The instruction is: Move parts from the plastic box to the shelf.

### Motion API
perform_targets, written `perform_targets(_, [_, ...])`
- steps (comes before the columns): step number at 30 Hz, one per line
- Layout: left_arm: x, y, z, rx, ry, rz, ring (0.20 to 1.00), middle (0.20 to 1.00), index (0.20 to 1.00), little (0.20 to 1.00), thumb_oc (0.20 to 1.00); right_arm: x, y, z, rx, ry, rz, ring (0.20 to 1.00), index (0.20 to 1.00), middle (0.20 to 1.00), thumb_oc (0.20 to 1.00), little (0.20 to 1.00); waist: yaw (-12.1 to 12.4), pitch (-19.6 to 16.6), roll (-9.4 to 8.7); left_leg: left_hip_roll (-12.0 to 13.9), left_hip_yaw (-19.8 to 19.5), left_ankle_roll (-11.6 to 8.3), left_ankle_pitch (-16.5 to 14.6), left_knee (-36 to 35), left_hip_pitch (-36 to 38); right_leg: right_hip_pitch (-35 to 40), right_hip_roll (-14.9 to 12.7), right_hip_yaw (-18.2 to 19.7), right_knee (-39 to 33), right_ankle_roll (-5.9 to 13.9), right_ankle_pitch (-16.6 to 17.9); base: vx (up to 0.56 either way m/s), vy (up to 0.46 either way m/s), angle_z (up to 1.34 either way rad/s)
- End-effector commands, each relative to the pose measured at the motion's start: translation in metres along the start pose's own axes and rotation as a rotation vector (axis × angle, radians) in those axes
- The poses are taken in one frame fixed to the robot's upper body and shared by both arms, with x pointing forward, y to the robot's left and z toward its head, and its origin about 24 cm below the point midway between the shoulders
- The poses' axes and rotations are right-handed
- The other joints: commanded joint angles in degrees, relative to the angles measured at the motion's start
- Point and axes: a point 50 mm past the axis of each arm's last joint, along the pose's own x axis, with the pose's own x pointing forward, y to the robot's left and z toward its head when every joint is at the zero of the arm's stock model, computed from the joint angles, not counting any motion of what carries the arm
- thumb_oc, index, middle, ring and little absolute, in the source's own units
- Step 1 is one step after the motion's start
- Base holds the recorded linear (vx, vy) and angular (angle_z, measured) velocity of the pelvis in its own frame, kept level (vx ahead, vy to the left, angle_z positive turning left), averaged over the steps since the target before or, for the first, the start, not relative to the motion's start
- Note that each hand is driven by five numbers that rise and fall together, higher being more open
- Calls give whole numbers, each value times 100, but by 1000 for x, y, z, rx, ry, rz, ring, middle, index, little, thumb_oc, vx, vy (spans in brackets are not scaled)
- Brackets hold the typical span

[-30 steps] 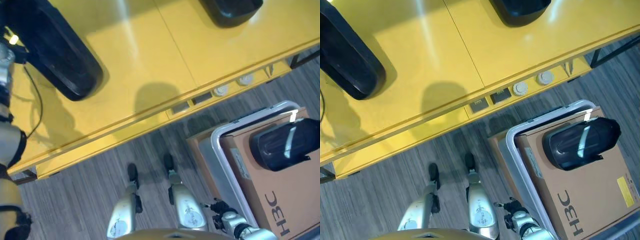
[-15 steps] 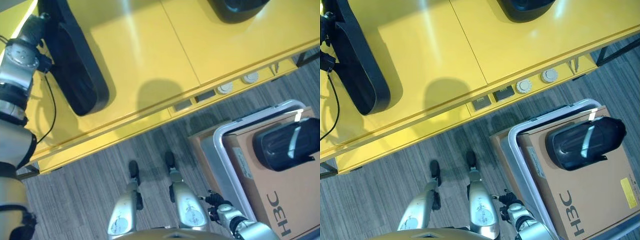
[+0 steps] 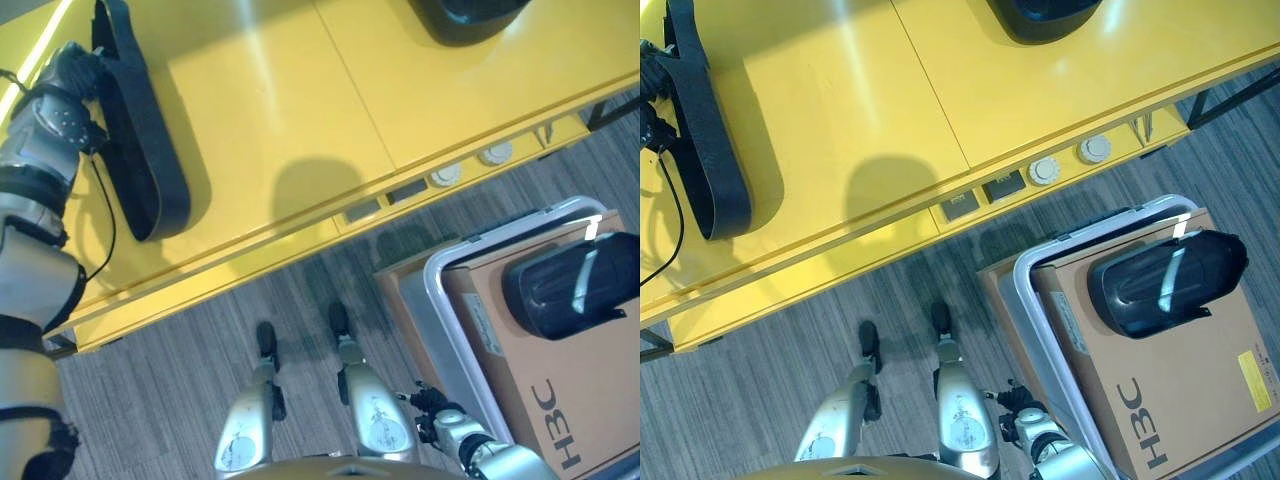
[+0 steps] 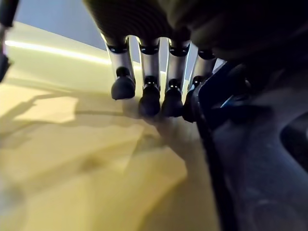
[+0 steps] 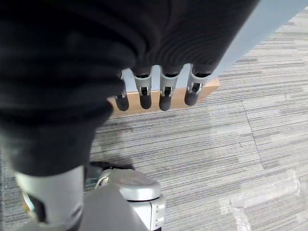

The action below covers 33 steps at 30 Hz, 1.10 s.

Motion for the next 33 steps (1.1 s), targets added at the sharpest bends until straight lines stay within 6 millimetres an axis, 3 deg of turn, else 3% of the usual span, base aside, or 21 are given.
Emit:
perform_targets(1, [3,31,2,-39,32,142,200,200,200,200,200,-3,3,-23,10,85,16,1000,1000,1000,1000,1000,16,-87,18,85,-438,-177,87,-38,-222,141,-203,108,-23,534,-316,0,0,0])
perform_targets(2, [3,31,2,-39,32,142,200,200,200,200,200,-3,3,-23,10,85,16,1000,1000,1000,1000,1000,16,-87,19,85,-437,-177,87,-38,-221,141,-203,108,-23,534,-316,0,0,0])
perform_targets(3, [3,26,6,-38,19,131,1000,1000,1000,1000,1000,-3,4,-23,10,83,18,1000,1000,1000,1000,1000,9,-95,20,90,-448,-182,82,-38,-219,148,-200,102,-23,530,-325,0,0,0])
perform_targets(9, [4,25,18,-41,-27,133,1000,1000,1000,1000,1000,-4,4,-25,15,85,19,1000,1000,1000,1000,1000,-5,-111,29,90,-444,-188,68,-38,-189,173,-196,113,-23,526,-338,0,0,0])
perform_targets(10, [4,25,28,-60,-68,148,1000,1000,1000,1000,1000,-4,4,-25,18,82,17,1000,1000,1000,1000,1000,-11,-111,42,91,-442,-190,60,-38,-174,184,-196,114,-23,523,-348,0,0,0])
perform_targets(18, [3,24,35,-100,-94,193,1000,1000,1000,1000,1000,-4,5,-26,33,79,12,1000,1000,1000,1000,1000,-39,-181,50,103,-399,-194,14,-38,-105,231,-192,112,-23,520,-378,-4,-4,-4])
perform_targets(25, [0,21,39,-236,-137,248,1000,1000,1000,1000,1000,-5,1,-30,34,89,-7,1000,1000,1000,1000,1000,-37,-281,54,109,-410,-197,-26,-38,14,353,-184,98,-23,502,-432,0,0,0])
perform_targets(29, [-6,0,35,-441,-157,219,1000,1000,1000,1000,1000,-6,3,-37,24,112,-3,1000,1000,1000,1000,1000,-25,-412,34,133,-421,-207,-94,-38,166,519,-176,60,-23,484,-509,8,-1,0])
perform_targets(33, [-18,-8,51,-428,-296,239,1000,1000,1000,1000,1000,-8,3,-45,24,128,-7,1000,1000,1000,1000,1000,-6,-648,-20,177,-415,-218,-199,-38,433,804,-177,3,-23,479,-598,51,0,7])
